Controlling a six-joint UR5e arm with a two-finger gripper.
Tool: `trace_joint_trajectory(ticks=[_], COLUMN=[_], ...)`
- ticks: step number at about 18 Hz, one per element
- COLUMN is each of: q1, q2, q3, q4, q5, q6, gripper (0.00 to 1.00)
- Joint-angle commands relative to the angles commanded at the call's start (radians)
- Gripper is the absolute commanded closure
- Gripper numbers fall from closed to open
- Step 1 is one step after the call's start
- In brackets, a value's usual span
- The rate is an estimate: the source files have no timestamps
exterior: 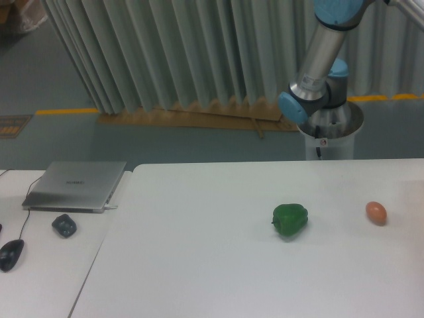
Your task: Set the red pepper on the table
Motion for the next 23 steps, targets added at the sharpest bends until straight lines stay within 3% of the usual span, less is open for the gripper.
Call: trace_joint_trajectory(ticks=[5, 9, 14, 16, 20, 23], q1=[0.0, 0.003, -0.021, -0.044, -0.164, -0.311], q2=[0.002, 0.009, 0.081, 0.121, 0.242, 0.287], q3=[0.002, 0.008, 0.017, 0.017, 0.017, 0.018], q4=[0.0, -0.003, -0.014, -0.043, -0.098, -0.104], q5=[-0.002, -0.005, -0.009, -0.008, -0.005, 0.018], q6=[0.0, 0.0, -0.011, -0.027, -0.119, -0.256], gripper=[0.64, 0.64, 0.64, 0.64, 0.64, 0.64])
